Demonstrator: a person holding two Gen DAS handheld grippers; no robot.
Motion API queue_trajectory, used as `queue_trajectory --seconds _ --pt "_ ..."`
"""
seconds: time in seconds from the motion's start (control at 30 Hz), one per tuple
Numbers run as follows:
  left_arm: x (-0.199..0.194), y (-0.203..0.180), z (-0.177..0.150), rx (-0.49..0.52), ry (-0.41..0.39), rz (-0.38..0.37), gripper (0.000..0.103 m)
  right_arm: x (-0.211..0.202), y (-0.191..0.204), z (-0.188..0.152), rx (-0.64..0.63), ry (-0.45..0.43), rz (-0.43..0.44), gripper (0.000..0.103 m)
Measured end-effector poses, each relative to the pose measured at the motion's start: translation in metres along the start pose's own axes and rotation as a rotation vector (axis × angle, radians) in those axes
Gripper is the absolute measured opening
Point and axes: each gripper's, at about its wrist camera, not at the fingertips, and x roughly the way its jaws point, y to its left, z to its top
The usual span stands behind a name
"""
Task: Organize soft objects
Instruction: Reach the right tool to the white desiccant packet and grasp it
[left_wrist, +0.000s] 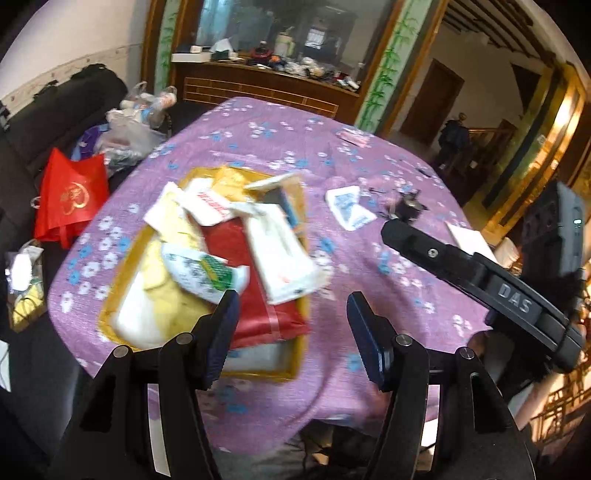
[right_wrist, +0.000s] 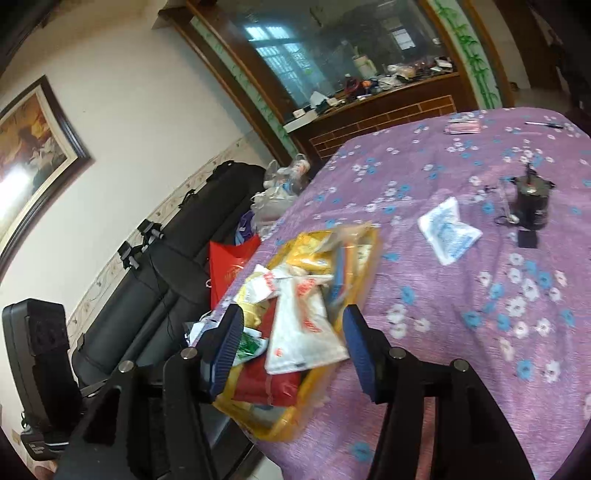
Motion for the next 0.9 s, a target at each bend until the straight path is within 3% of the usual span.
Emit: queue_trajectory --seconds 0.27,0.57,0.9 --pt "0.025 -0.030 0.010 -0.026 0.065 -0.135 0.060 -0.012 -0.058 0.006 0.093 0.017 -0.036 0.064" --pt "0.070 -0.049 0.039 -0.053 0.130 -0.173 0.060 0.009 -0.117 0.027 0.188 0.054 -0.048 0.064" --pt "0.106 -0.055 0.087 -0.096 0.143 -0.193 0.060 0.079 -0.172 0.084 0.276 0.153 -0.079 0.064"
